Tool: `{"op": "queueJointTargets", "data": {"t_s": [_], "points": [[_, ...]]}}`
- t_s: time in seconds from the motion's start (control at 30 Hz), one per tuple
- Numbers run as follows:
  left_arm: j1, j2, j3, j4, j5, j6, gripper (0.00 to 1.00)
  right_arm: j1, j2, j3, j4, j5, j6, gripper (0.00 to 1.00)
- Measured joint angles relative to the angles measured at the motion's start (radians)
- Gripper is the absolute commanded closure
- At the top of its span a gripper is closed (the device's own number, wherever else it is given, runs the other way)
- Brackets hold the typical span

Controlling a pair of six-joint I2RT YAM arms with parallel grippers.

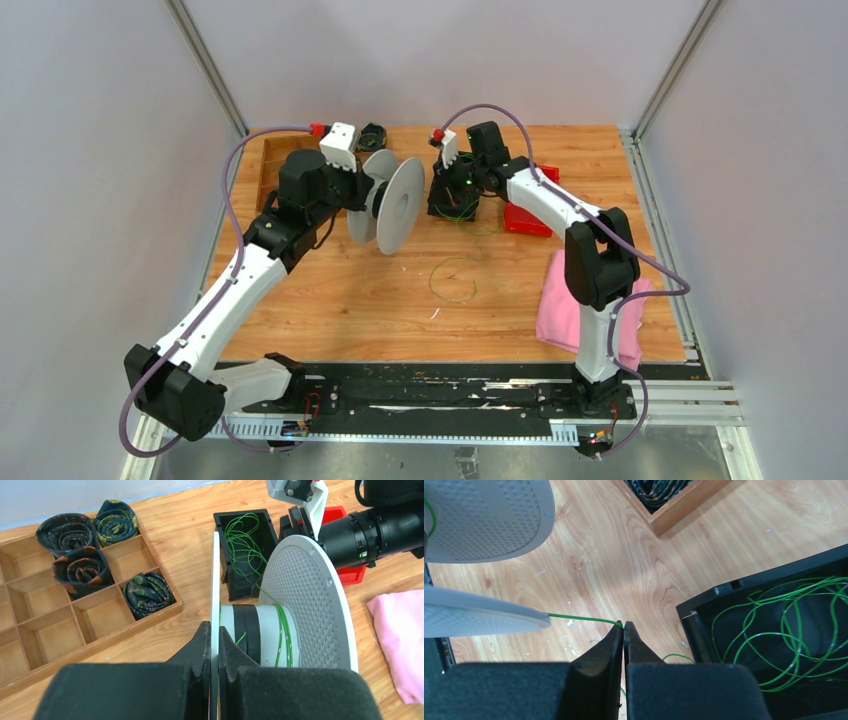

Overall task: Wrap the cables
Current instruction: Wrap the cable around the cable reel.

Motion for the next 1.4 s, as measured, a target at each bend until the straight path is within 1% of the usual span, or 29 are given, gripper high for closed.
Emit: {"op": "queueJointTargets", "data": {"t_s": [0.3,0.77,1.07,1.4], "points": [[0.048,0.000,0.000,0.000,0.046,-0.059,1.00,-0.004,0.002,-0.073,0.059,-0.051,0.045,0.97],[0.086,0.000,0.018,0.007,0.079,-0.135,1.00,-0.024,0.016,-0.209,0.148,-0.073,0.082,0.95],[0.098,0.000,0.063,0.000,0.047,-0.153,1.00,-0.025,0.016,-0.267,0.200,-0.094,0.096,0.96],[0.100,0.000,0.101,-0.034,-0.014,-0.166,1.00,-0.025,0.016,-0.303,0.213,-0.097,0.097,0.98]]}}
